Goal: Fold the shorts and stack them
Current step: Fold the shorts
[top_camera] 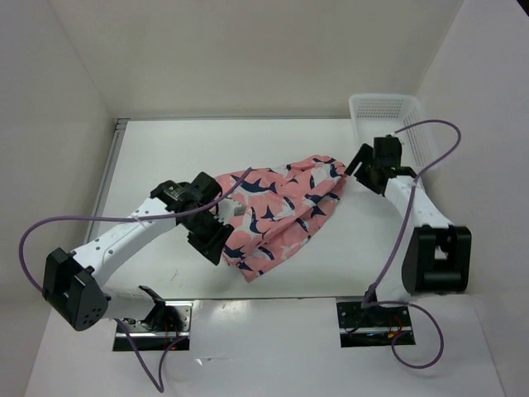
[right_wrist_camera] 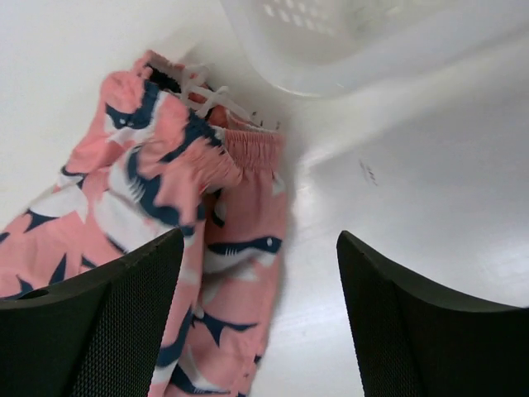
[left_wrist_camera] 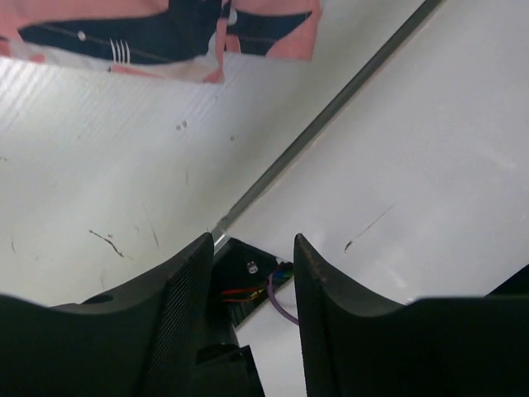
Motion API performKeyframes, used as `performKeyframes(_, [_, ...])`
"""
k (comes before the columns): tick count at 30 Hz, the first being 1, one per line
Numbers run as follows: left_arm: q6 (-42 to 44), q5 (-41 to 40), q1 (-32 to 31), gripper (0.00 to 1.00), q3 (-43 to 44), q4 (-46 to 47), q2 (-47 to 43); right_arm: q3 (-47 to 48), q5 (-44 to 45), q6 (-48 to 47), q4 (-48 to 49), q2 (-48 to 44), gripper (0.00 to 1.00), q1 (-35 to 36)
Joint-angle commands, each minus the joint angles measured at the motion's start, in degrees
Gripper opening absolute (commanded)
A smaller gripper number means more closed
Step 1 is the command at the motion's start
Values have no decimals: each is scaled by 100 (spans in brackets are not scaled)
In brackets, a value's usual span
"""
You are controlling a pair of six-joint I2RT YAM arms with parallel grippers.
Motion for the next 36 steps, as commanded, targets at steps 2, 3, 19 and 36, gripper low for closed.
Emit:
performKeyframes(2, [23,-12,-15,51,-142,-116,-354,-197,983,158,-246,-1586,80,105])
performKeyframes(3, [23,-205,63,51,-143,87,-354,-198,1053,88,-246,-1727,80,219])
performKeyframes(19, [23,-426,2543,79,183,3295,1922,-409,1020,316,456,-262,100,1477])
performKeyframes(36, [23,-259,2542,20,681,3973,3722,-215,88,430,571,1234,85,1178])
